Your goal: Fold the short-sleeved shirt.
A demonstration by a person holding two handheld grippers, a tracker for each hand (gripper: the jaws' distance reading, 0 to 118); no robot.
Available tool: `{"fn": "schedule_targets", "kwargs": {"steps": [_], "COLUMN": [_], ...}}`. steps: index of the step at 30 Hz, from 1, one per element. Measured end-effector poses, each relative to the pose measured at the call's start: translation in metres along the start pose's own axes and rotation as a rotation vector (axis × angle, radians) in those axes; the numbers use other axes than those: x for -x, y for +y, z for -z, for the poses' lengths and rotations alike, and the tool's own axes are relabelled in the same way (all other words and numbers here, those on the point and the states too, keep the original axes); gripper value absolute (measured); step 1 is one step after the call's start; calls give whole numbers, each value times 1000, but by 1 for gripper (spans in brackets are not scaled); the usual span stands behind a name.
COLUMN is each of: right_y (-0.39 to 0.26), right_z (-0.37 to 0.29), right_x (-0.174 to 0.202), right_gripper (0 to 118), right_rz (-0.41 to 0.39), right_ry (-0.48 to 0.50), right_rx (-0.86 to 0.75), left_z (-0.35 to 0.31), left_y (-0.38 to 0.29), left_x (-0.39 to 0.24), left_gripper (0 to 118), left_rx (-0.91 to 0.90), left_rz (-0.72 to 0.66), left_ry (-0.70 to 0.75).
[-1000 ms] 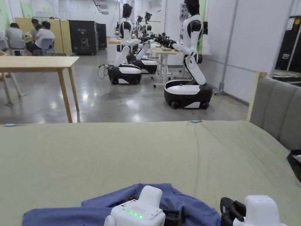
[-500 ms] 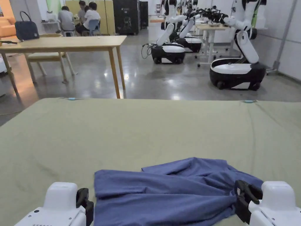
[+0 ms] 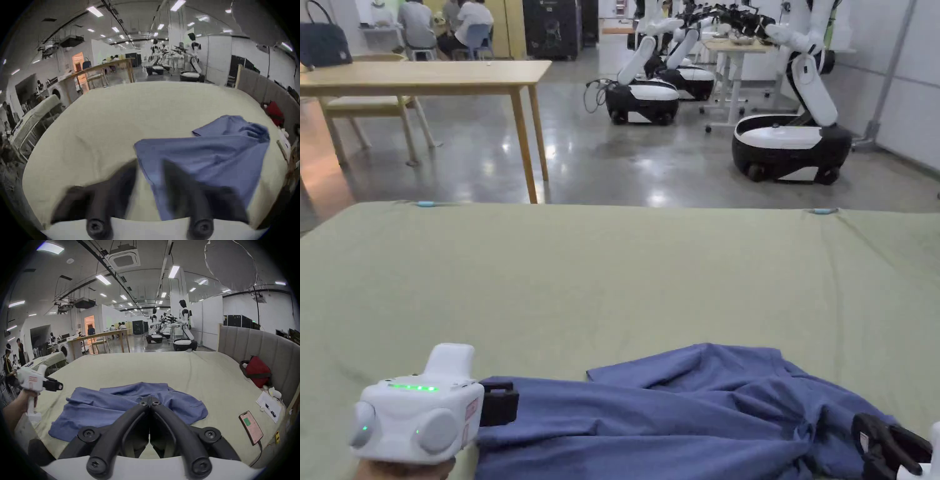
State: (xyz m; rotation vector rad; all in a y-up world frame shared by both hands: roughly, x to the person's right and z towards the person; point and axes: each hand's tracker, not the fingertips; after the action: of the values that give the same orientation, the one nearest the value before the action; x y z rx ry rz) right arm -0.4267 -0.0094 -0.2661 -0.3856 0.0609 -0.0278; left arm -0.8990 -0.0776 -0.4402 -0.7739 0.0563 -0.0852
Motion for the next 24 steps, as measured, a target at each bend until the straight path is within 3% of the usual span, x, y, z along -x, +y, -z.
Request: {"fn": "schedule_targets", "kwargs": {"steps": [1,2,7,11,12,13,14,15,16,17,22,24], "right_y": [1,1,-3,-15,-19,-23,-26,-30,-35,-40,-50,-50], "right_z": [3,6,26,61,71,84,97,112,127,140,180,189], "right_x": [-6,-14,-57,-102,-112,-123,-132,-140,-147,-151,-164,-163], "right_gripper": [0,0,0,0,1,4,20,51,102,118,117,116], "right_rz": [-1,-1,-18,-13,-9,4,15,24,27,18,8,16], "right_ry": [-19,-37,-150,-224,-231,-220,-210,-196,-186,-186,-215,-179], "right_rx": [11,21,105,213,234,262,302,345,393,409,430,500], "left_z": [13,32,78,63,58,45,32,21,17,8,-11,-9], "left_y": [5,17,31,39,35,38,39,39,35,33,28,25], "left_x": [1,1,-16,-22,-20,-24,-31,-37,-36,-36,-37,-36], "left_gripper": [104,118,114,112,103,73,43,5,1,1,1,1], "left_rx": [-14,26,170,205,194,159,131,115,89,88,58,56], "left_rz": [17,0,3,-26,-27,-21,33,64,72,53,47,38], "left_ry": [-35,24,78,20,-46,-47,-11,9,10,-26,-42,-52]}}
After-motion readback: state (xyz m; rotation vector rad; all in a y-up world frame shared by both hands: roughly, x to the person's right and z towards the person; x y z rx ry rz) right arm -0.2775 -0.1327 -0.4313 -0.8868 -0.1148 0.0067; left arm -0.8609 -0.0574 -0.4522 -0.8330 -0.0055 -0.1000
